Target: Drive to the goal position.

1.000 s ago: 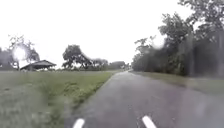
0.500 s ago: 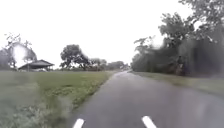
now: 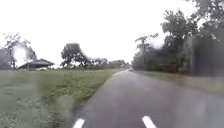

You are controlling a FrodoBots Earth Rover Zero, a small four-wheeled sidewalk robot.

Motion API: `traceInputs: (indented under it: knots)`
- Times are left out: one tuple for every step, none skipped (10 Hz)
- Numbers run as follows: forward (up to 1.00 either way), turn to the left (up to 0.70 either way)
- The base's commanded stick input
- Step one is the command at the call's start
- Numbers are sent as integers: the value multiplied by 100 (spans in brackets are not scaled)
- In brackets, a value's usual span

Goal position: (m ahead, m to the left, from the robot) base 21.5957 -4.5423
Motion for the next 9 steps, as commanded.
traceInputs:
  knots:
    - [70, 0]
    - [70, 0]
    - [70, 0]
    - [70, 0]
    - [70, 0]
    - [70, 0]
    - [70, 0]
    - [70, 0]
    - [70, 0]
